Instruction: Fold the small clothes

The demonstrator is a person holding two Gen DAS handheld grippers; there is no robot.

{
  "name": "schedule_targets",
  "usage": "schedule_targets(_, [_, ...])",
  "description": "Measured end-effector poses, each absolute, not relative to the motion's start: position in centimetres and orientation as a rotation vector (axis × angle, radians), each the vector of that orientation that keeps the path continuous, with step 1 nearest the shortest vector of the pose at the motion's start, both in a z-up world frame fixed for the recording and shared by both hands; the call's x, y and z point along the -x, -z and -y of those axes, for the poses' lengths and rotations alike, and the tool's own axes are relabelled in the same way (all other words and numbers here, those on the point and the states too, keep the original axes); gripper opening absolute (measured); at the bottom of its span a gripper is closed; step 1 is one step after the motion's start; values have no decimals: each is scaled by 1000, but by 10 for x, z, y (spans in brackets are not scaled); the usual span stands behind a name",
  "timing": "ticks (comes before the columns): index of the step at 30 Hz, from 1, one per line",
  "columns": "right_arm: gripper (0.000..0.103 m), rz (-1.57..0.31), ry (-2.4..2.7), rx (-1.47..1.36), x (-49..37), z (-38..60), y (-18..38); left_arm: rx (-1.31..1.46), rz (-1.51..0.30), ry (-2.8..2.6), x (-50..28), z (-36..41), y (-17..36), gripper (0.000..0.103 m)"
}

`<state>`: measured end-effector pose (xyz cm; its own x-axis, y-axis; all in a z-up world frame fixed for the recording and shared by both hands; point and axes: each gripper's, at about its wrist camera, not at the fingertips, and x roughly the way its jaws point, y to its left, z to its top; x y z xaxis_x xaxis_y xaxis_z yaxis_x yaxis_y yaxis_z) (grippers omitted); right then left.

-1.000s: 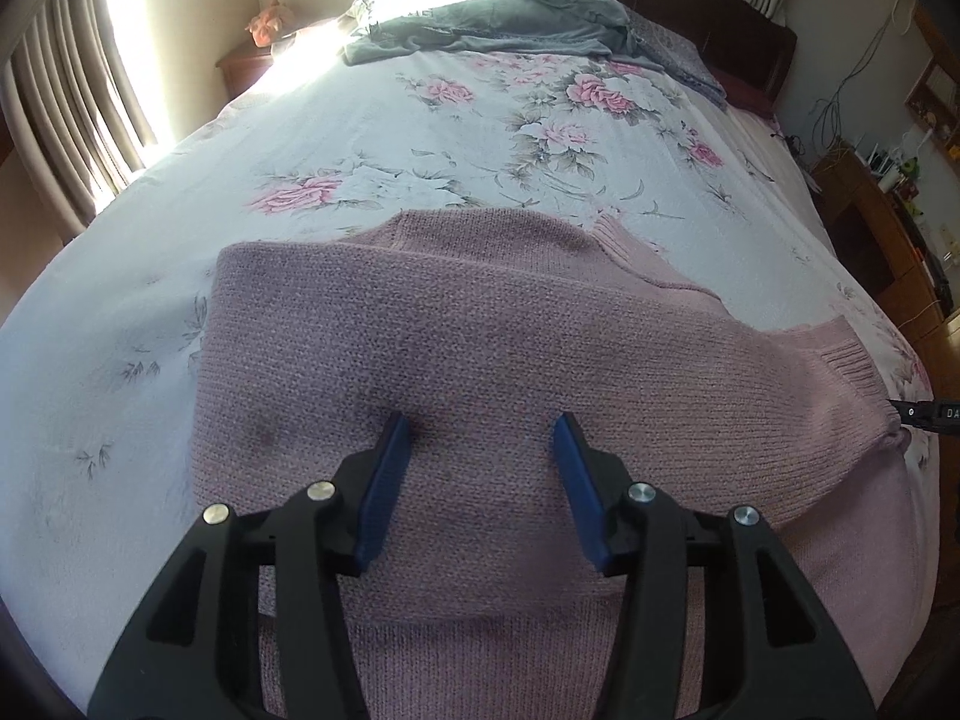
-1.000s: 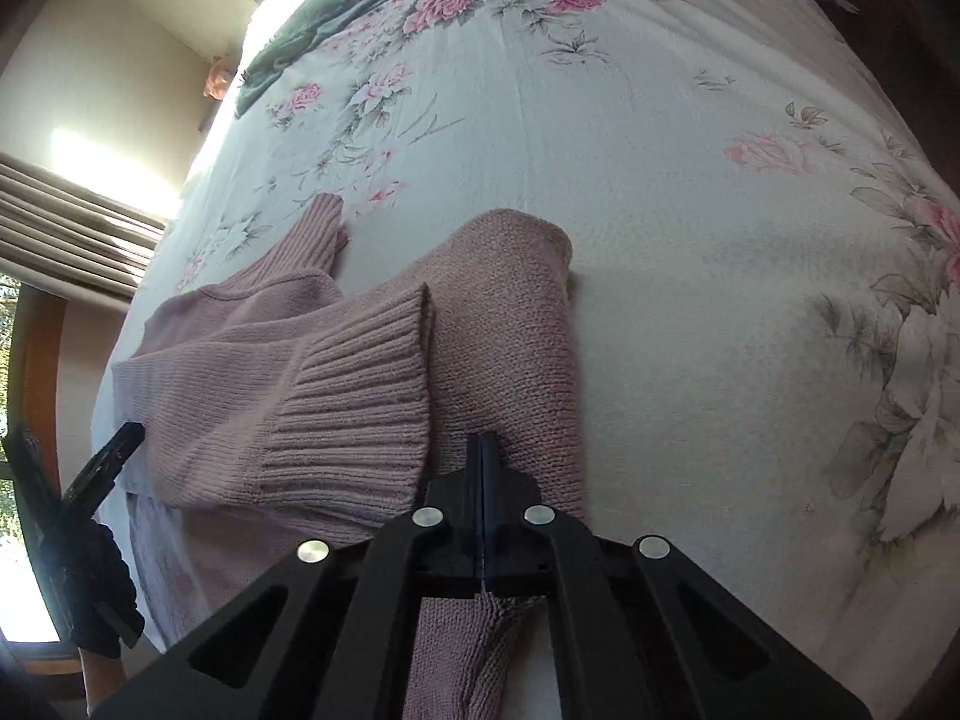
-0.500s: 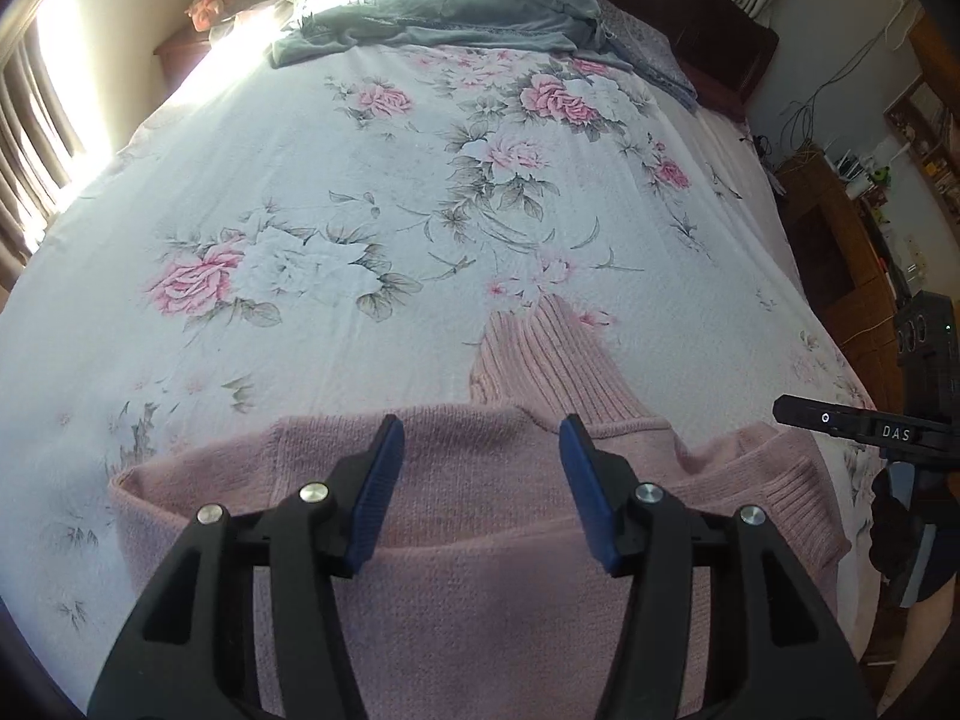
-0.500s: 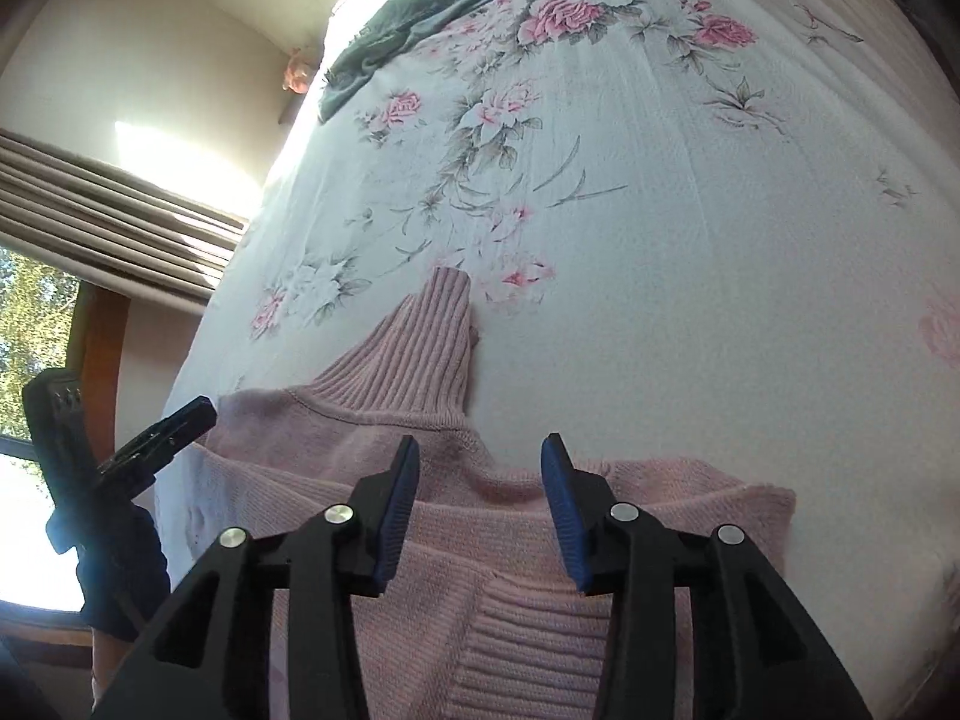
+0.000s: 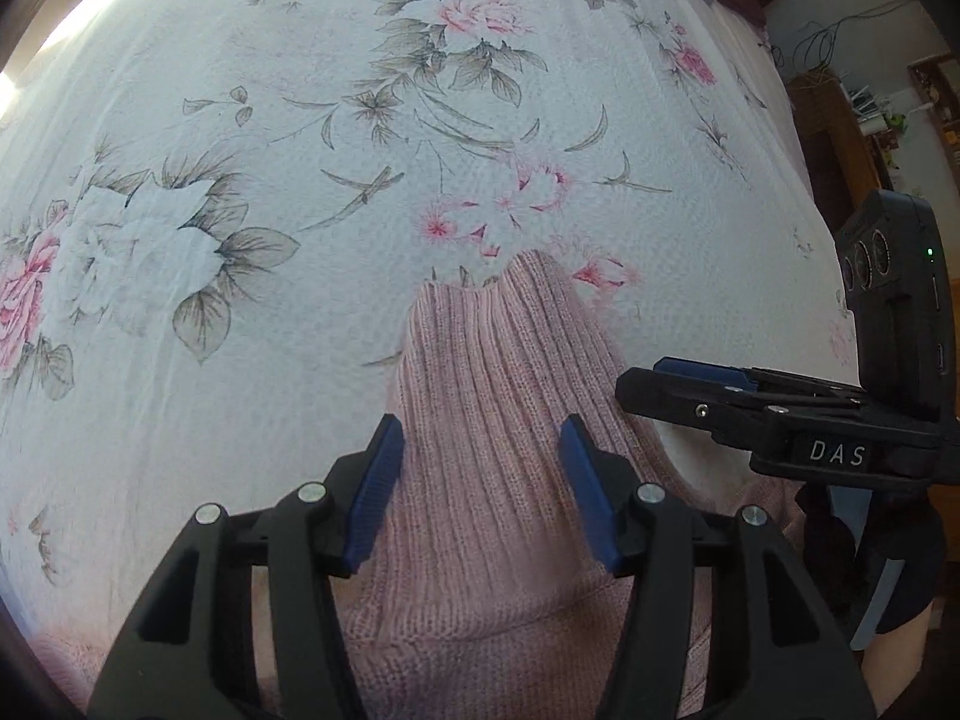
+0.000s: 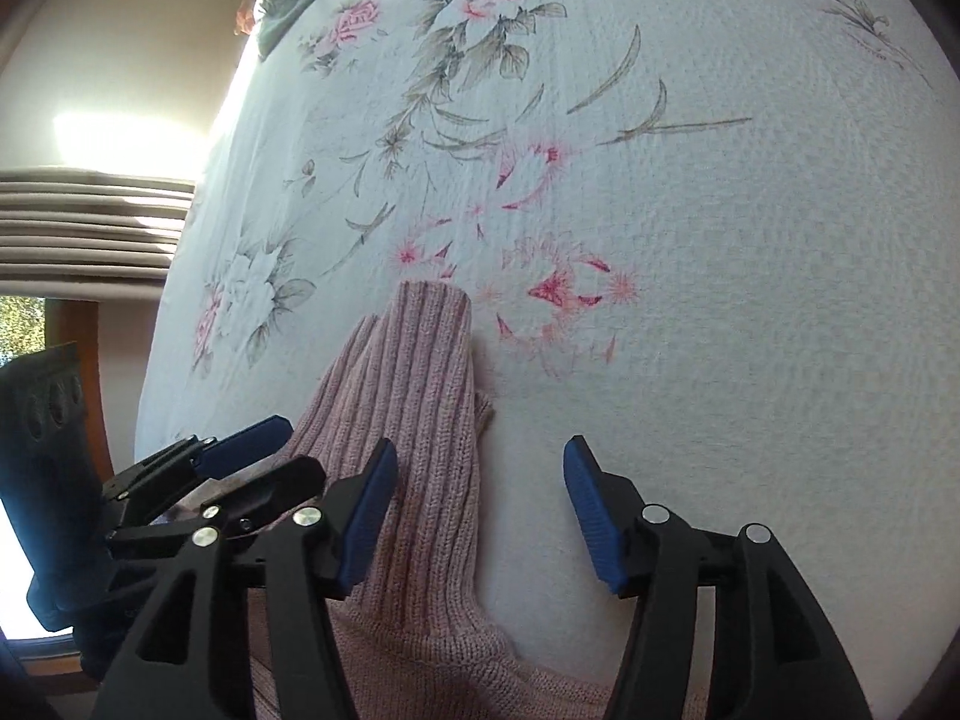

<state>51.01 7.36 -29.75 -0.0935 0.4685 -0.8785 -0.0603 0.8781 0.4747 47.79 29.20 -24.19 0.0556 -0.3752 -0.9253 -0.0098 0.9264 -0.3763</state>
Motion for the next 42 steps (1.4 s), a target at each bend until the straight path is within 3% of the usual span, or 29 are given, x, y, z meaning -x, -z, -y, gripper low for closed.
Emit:
schedule_targets(3, [60, -1639, -472, -350, -511, -79, 312, 337, -1526, 309, -482, -290, 250, 58])
schedule_targets(5, [59, -1648, -480, -387, -509, -79, 321, 362, -1547, 308, -482, -291, 258, 54])
schedule_targets(6, [47, -1640, -493, -395, -508, -79, 322, 377, -1548, 308, -482, -292, 261, 43])
schedule_targets(7, [23, -1632, -526, -419, -507, -80, 321, 391, -1547, 316, -482, -293, 264, 37])
schedule_targets(9, [11, -1603, -550, -457, -504, -79, 314, 431, -1529, 368, -480, -293, 265, 13])
schedule_targets(10, [9, -1580, -556, -452, -502, -79, 308, 434, -1513, 374, -479, -293, 263, 13])
schedule_targets(21, [8, -1251, -758, -542, -456, -53, 192, 516, -1127, 492, -430, -304, 161, 8])
schedule_targets(31, [8, -1058, -928, -374, -344, -49, 102, 438, -852, 538, -299, -302, 74, 7])
schedule_targets(36, [8, -1033, -956, -176, -270, -53, 93, 383, -795, 537, -218, -295, 72, 7])
schedule_targets(42, [8, -1108, -872, 25, -218, -62, 134, 361, -862, 552, -162, -294, 114, 7])
